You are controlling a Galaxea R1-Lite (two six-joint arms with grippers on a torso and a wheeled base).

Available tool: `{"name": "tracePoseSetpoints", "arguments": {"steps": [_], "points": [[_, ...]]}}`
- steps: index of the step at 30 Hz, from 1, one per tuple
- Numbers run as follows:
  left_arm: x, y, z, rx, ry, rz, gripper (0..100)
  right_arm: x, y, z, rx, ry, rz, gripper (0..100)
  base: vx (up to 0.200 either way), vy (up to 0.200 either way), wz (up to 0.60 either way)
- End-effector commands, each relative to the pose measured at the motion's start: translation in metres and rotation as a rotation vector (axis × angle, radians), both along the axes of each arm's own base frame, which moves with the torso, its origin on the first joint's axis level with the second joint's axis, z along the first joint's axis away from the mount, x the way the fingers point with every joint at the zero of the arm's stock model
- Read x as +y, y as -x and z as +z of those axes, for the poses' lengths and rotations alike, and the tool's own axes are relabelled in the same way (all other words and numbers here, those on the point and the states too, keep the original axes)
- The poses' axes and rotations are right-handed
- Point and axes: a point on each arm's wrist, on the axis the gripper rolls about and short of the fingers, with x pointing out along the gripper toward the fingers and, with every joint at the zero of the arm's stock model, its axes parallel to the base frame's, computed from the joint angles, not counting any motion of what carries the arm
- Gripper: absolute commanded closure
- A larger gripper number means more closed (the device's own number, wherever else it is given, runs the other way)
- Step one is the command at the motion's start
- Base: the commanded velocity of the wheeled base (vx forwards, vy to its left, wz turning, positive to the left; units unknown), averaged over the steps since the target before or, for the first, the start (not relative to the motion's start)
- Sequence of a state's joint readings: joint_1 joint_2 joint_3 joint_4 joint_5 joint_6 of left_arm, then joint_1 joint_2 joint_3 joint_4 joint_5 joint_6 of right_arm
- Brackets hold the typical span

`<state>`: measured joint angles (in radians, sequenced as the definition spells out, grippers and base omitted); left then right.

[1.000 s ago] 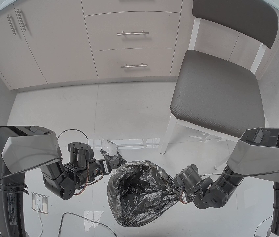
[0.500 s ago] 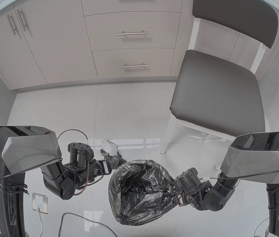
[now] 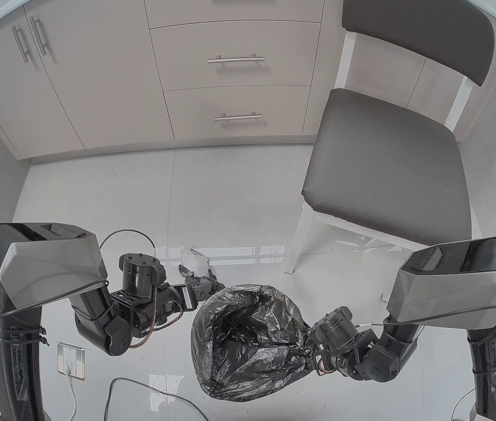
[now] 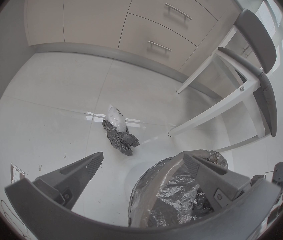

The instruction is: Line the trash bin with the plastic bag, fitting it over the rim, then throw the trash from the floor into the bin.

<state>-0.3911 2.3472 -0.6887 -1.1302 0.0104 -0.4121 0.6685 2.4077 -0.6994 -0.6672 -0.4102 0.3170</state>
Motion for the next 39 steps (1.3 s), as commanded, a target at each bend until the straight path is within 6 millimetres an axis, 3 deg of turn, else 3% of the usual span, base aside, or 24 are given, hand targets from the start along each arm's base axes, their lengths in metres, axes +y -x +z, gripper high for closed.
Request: {"name": "tracePoseSetpoints", "arguments": {"steps": [1, 10, 18, 26, 32, 39], "points": [[0.000, 0.005, 0.008, -0.010, 0.005, -0.006, 0, -0.008, 0.011, 0.005, 0.016, 0.015, -0.001, 0, 0.000, 0.000, 0.00], [0.002, 0.012, 0.015, -0.010, 0.005, -0.007, 0, -0.017, 0.026, 0.018, 0.022, 0.021, 0.003, 0, 0.000, 0.000, 0.00], [0.006, 0.024, 0.017, -0.012, 0.004, -0.011, 0, -0.008, 0.043, 0.018, -0.002, 0.000, 0.072, 0, 0.000, 0.000, 0.00], [0.010, 0.034, 0.032, -0.037, 0.017, -0.013, 0, -0.004, 0.038, 0.068, -0.134, -0.062, 0.173, 0, 0.000, 0.000, 0.00], [0.009, 0.038, 0.035, -0.038, 0.017, -0.019, 0, 0.003, 0.036, 0.077, -0.172, -0.068, 0.214, 0, 0.000, 0.000, 0.00], [0.009, 0.036, 0.037, -0.046, 0.022, -0.019, 0, 0.038, 0.017, 0.086, -0.250, -0.132, 0.250, 0, 0.000, 0.000, 0.00]]}}
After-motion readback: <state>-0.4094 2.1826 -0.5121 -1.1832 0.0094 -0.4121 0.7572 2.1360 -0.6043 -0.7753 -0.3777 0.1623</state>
